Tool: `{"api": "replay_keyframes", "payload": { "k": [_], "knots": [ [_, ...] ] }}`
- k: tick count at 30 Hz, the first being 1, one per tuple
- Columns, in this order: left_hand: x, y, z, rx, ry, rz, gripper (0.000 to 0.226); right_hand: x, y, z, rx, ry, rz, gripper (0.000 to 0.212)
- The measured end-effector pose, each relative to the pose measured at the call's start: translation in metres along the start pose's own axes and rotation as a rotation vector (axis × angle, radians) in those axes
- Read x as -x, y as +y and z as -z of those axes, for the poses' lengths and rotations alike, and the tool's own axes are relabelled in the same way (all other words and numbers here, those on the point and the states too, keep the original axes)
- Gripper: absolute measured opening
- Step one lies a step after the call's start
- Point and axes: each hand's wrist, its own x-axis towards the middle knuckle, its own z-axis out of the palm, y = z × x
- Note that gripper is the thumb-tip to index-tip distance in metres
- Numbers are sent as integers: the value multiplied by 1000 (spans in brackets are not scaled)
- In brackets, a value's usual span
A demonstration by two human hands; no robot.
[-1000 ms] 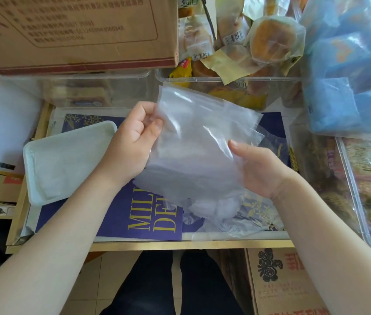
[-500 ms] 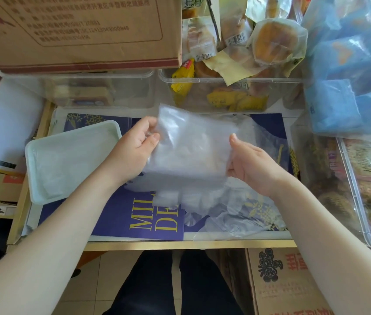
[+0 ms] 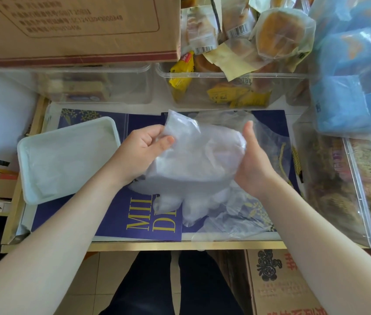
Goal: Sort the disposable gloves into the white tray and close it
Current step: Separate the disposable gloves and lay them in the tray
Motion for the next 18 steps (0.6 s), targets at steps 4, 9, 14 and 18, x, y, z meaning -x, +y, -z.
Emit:
{"api": "replay_keyframes", "payload": {
  "k": [4, 9, 14, 18],
  "knots": [
    [-6, 5, 0, 142, 155, -47, 11, 8, 9, 2, -82, -155, -124, 69],
    [-12, 8, 6, 89, 173, -58, 10, 12, 0, -4, 85, -148, -104, 43],
    [-13, 17, 8, 64, 132, -73, 15, 10, -8, -16, 315, -138, 60, 10],
    [-11, 20, 34, 371, -142, 213, 40, 7, -15, -19, 152, -102, 81, 12]
  ]
}}
